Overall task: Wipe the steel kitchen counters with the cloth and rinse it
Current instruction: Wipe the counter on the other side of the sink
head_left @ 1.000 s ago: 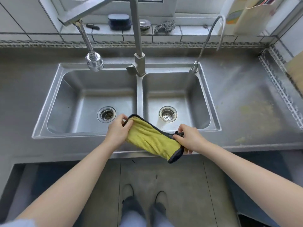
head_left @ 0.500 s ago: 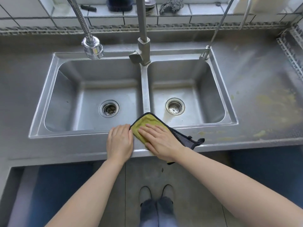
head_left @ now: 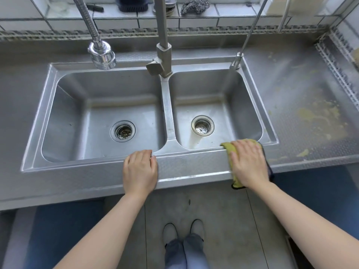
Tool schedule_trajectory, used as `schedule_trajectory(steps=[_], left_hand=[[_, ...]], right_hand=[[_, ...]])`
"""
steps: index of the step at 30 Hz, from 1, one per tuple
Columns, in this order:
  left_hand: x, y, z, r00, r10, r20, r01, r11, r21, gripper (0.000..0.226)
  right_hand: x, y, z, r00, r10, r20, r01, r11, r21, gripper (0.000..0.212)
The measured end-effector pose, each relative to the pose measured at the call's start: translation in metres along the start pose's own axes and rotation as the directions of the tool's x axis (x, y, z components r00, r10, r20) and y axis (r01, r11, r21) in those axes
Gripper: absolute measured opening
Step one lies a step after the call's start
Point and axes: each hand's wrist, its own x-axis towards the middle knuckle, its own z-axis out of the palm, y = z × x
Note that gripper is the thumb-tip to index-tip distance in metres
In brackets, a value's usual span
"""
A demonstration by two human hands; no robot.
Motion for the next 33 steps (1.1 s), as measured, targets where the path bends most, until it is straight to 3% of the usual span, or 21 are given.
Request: schedule_trajectory(steps=[3, 5, 8, 13, 19, 26, 33], left_hand=[[-0.001, 0.002, -0.001, 1.000, -0.013, 0.011, 0.012, 1.000, 0.010, 0.033], [-0.001, 0.004, 0.000, 1.000, -0.007, 0.011, 0.007, 1.000, 0.022, 0.028], [-0.001, 0.003, 0.000, 1.000, -0.011, 0.019, 0.010, 1.000, 0.024, 0.032], [-0.002, 0.001, 0.003, 0.999, 0.020, -0.048, -0.018, 0.999, 0.028, 0.039], [0.004, 0.002, 0.007, 0.999, -0.053, -0.005, 0.053, 0.998, 0.025, 0.034], [-0.001, 0.042, 0.014, 0.980, -0.194, 0.036, 0.193, 0.981, 0.020, 0.036], [-0.022, 0.121, 0.032, 0.990, -0.140, 0.001, 0.140, 0.990, 0.009, 0.032]], right_hand=[[0.001, -0.007, 0.008, 0.976, 0.217, -0.025, -0.217, 0.976, 0.007, 0.050], [0.000, -0.037, 0.011, 0.966, 0.258, -0.028, -0.258, 0.966, 0.015, 0.043], [-0.010, -0.099, 0.012, 0.997, 0.081, -0.014, -0.081, 0.997, -0.010, 0.035], [-0.031, -0.172, 0.023, 0.984, -0.173, 0.045, 0.168, 0.981, 0.096, 0.051], [-0.024, -0.117, 0.018, 0.926, -0.372, 0.062, 0.363, 0.923, 0.128, 0.053], [-0.009, -0.018, 0.003, 0.933, -0.352, 0.076, 0.348, 0.935, 0.064, 0.054], [0.004, 0.094, -0.015, 0.929, -0.354, 0.108, 0.353, 0.935, 0.026, 0.058]])
